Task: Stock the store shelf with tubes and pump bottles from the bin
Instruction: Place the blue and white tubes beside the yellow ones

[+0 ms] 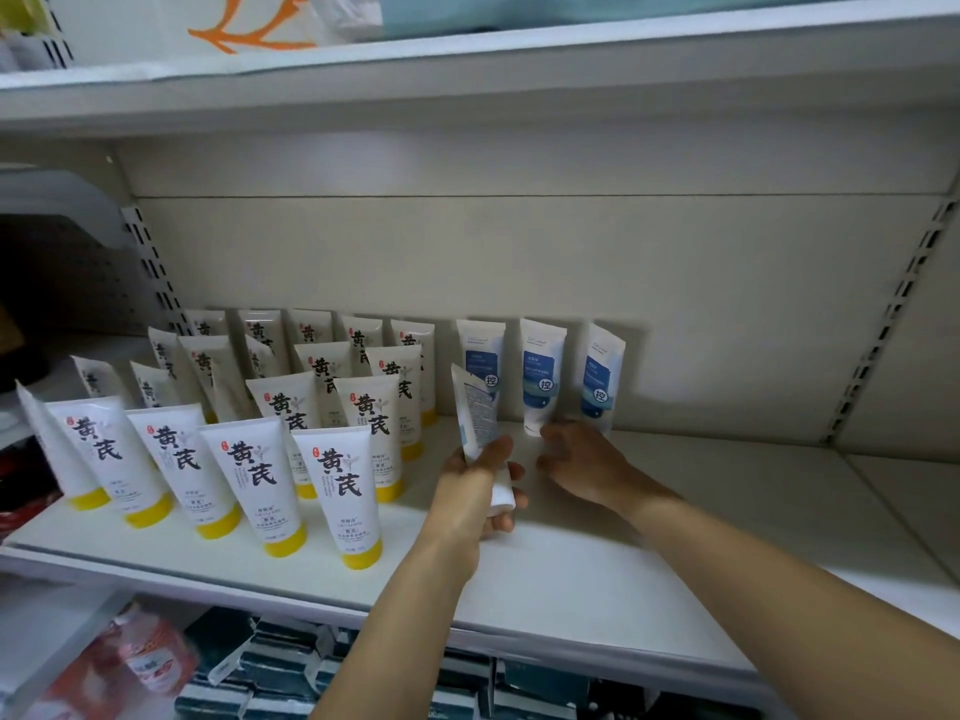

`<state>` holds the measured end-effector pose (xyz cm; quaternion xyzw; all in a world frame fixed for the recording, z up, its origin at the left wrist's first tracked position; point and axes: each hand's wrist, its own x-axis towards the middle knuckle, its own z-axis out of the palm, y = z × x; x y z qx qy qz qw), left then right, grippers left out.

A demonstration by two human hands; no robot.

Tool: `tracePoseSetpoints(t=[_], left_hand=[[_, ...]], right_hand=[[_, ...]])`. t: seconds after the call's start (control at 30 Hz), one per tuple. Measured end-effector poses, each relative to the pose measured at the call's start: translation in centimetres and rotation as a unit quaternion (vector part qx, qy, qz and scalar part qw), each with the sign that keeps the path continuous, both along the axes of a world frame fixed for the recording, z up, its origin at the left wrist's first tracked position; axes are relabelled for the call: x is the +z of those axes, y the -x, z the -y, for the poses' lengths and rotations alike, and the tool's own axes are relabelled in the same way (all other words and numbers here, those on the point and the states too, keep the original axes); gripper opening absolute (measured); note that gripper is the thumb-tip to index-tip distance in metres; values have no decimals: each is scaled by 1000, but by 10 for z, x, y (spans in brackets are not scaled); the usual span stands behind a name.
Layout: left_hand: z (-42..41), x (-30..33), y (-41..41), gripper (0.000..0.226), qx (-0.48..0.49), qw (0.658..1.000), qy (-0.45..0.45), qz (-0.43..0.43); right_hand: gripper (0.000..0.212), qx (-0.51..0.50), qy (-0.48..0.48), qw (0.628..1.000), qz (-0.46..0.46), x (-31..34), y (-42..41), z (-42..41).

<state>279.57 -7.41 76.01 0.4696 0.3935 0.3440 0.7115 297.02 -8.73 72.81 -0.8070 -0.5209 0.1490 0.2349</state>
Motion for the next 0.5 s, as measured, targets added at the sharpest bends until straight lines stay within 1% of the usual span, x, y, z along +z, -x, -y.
tracePoseSetpoints(t=[0.07,0.17,0.23,0.27,0.3,0.33,0.4,0.43,0.47,0.5], left_hand=[[0,0,0,16,1,1000,0,-2],[1,0,-2,23,0,1000,-7,-7],[1,-1,-4,30,0,1000,-10,-9],[1,-3,-6,33,0,1000,-12,-13],[1,-4,-9,35,0,1000,-18,-22],[2,-5,-10,38,-1,999,-26,-32],[7,-6,-13,44,-7,998,-48,-46],[10,-7,-15,47,-14,997,-64,-50],[13,-8,-17,52,-25,995,-83,-51],[16,-9,-19,57,-38,992,-104,-53]], right_hand=[[48,5,-7,1000,-8,0,0,-1],[47,-17,-25,999,-45,0,3,3],[39,-20,-55,996,-71,5,8,9],[31,-10,-76,994,-83,8,10,12],[21,3,-97,989,-110,12,13,17],[20,21,-116,981,-152,19,18,22],[37,54,-123,962,-236,34,28,35],[42,70,-115,957,-258,41,32,40],[39,86,-107,953,-270,47,36,45],[31,100,-98,951,-276,48,37,47]])
